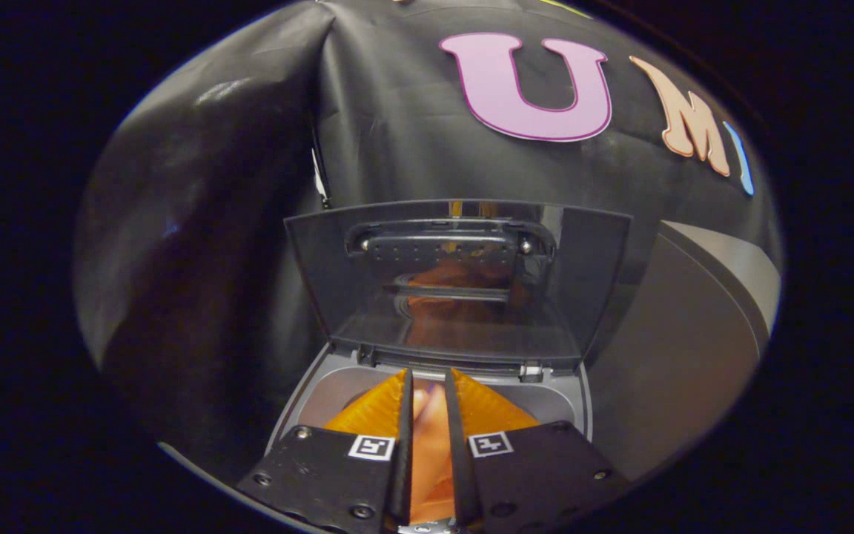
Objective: Put the clothes into the washing machine and then close the washing machine lid.
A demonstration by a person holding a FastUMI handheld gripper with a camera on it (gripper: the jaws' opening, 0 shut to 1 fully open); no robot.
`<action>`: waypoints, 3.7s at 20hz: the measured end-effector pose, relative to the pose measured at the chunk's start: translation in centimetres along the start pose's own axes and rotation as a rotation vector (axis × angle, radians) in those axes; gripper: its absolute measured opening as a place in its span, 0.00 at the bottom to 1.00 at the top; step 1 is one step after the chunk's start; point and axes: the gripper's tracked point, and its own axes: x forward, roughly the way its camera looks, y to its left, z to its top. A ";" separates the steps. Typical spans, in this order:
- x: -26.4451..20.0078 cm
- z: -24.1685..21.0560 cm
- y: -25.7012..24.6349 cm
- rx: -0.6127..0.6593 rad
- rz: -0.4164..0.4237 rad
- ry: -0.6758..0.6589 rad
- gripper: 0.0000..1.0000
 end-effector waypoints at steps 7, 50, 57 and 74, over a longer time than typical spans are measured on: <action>-1.5 2.5 -0.3 -0.064 -0.018 -0.075 0.62; 7.2 14.0 0.1 -0.012 -0.123 -0.142 0.88; 5.8 13.2 0.5 -0.015 -0.115 -0.121 0.85; 0.9 7.5 2.9 0.009 -0.040 -0.065 0.82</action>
